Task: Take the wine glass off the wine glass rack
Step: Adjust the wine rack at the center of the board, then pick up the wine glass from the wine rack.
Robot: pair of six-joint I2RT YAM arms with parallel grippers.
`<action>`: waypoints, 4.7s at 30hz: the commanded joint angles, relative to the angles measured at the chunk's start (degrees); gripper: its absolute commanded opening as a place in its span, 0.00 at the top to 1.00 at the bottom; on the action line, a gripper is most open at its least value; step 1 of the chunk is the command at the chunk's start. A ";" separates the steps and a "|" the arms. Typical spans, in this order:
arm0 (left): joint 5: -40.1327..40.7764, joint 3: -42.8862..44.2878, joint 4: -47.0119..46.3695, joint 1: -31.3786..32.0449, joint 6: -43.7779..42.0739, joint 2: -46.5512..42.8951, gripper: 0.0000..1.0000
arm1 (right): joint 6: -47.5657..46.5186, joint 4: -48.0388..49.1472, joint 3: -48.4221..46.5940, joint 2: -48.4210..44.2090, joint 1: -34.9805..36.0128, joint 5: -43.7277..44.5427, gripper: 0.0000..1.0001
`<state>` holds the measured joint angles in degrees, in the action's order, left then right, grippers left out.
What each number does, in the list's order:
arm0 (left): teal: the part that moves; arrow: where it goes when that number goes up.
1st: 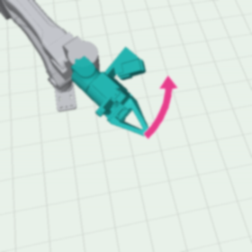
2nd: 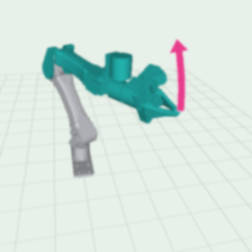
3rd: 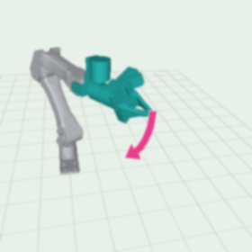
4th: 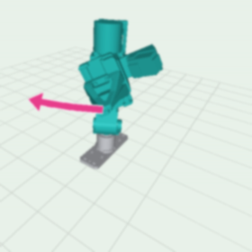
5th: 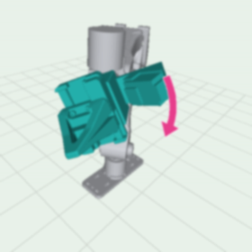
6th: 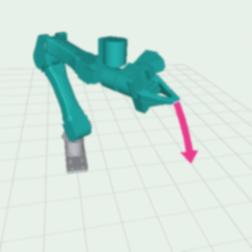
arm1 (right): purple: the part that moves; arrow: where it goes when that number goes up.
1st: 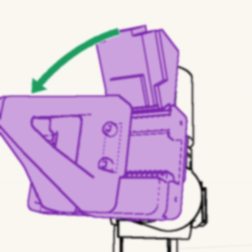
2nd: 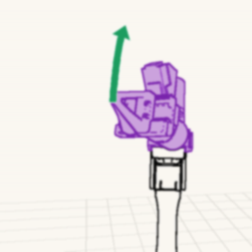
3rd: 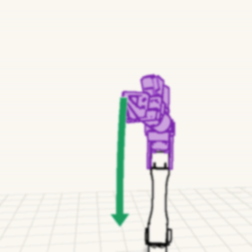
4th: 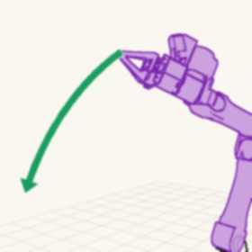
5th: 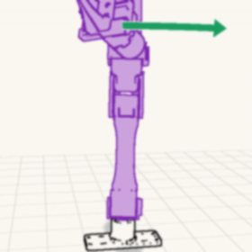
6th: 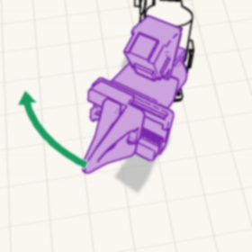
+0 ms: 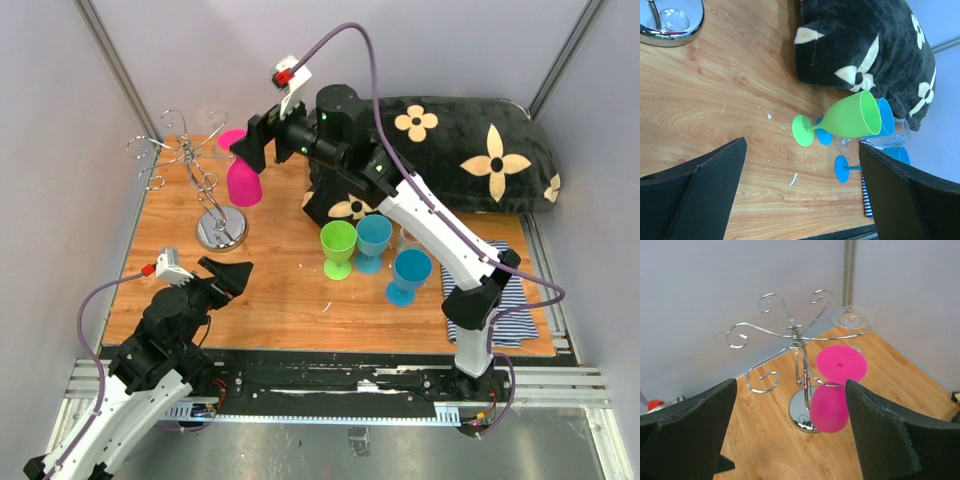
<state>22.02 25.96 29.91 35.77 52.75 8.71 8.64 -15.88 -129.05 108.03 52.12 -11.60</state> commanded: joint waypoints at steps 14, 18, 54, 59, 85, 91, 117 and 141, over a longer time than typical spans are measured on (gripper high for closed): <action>-1.25 3.01 -0.03 0.13 -1.68 -1.58 0.00 | 33.73 3.32 -13.47 18.56 -11.37 -9.40 0.25; -1.17 2.88 -0.11 0.09 -1.62 -1.50 0.00 | 36.35 4.84 -13.06 19.75 -11.47 -10.83 0.27; -0.29 3.22 1.25 0.09 -0.73 -1.76 0.00 | 47.01 10.58 -11.52 21.31 -11.84 -6.52 0.99; 0.38 3.14 1.66 0.09 -0.38 -2.11 0.00 | 49.57 11.93 -9.55 18.80 -11.88 -5.61 0.99; 1.25 2.87 2.38 0.09 0.35 -3.00 0.00 | 53.56 10.81 -2.18 13.09 -11.87 -9.77 0.99; 1.23 3.00 2.09 0.09 0.21 -2.73 0.00 | 53.69 7.10 -8.87 17.75 -11.05 -11.49 0.99; 1.00 2.39 1.24 0.09 0.84 -2.82 0.00 | 49.91 7.02 -5.34 16.08 -8.66 -7.52 0.99; 1.22 2.84 1.76 0.09 0.95 -2.72 0.00 | 55.34 16.28 -11.58 23.01 -8.55 6.48 0.99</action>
<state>22.31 27.86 32.32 35.77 53.06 6.42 63.31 -3.90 -139.61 131.28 42.85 -10.70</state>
